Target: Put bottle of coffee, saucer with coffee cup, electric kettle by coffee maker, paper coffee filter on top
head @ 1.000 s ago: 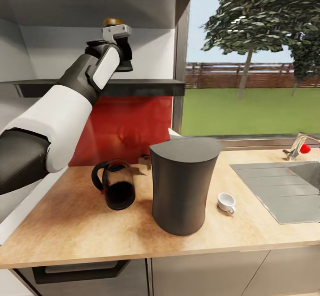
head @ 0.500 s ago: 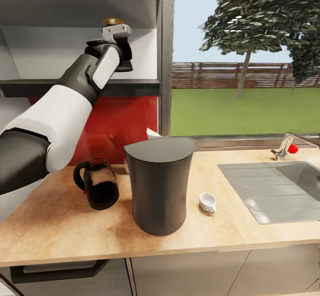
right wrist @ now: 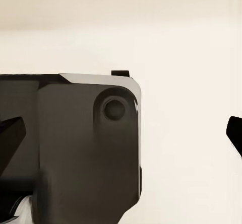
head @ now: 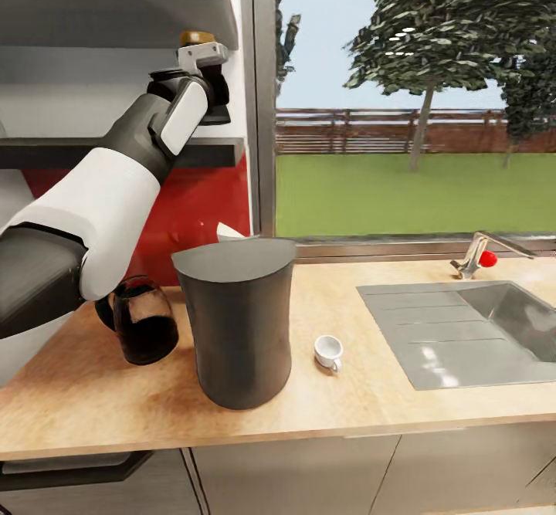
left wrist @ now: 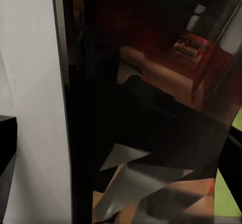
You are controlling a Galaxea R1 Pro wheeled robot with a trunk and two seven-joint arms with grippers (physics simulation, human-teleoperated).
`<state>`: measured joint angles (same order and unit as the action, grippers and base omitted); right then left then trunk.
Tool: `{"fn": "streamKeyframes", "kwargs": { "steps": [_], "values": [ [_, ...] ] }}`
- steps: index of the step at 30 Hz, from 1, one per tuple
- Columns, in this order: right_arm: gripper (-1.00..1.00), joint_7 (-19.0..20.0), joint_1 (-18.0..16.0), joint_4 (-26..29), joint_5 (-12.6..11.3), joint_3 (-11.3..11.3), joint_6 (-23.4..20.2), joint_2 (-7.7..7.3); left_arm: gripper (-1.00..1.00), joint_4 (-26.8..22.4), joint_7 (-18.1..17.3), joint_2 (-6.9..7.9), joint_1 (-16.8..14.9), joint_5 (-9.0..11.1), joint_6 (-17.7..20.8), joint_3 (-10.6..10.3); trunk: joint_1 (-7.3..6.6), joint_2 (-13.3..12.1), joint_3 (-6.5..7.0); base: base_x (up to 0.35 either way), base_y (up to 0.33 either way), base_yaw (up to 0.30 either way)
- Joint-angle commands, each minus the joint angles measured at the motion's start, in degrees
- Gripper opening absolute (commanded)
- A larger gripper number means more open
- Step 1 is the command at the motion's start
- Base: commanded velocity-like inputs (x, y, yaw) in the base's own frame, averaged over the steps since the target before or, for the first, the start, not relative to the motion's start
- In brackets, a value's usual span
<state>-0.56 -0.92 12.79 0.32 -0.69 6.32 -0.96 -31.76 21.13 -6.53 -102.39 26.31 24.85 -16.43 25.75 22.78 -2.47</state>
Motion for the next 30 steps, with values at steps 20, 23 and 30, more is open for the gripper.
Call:
{"fn": "streamKeyframes", "kwargs": {
  "steps": [20, 23, 30],
  "values": [
    [1.00, -0.06, -0.05, -0.04, 0.03, -0.10, 0.19, 0.01, -1.00, -0.10, 0.58, 0.00, -0.09, 0.57, 0.03, -0.36, 0.04, 0.14, -0.13, 0.000, -0.274, 0.000],
    [1.00, -0.06, -0.05, -0.04, 0.03, -0.07, 0.19, 0.02, -1.00, -0.13, 0.58, -0.04, -0.09, 0.58, 0.03, -0.36, 0.04, 0.14, -0.13, -0.063, -0.274, 0.000],
    [1.00, -0.06, -0.05, -0.04, 0.03, -0.07, 0.19, 0.05, -1.00, -0.12, 0.58, -0.06, -0.01, 0.72, 0.03, -0.36, 0.04, 0.14, -0.13, -0.150, -0.257, 0.000]
  ]
}}
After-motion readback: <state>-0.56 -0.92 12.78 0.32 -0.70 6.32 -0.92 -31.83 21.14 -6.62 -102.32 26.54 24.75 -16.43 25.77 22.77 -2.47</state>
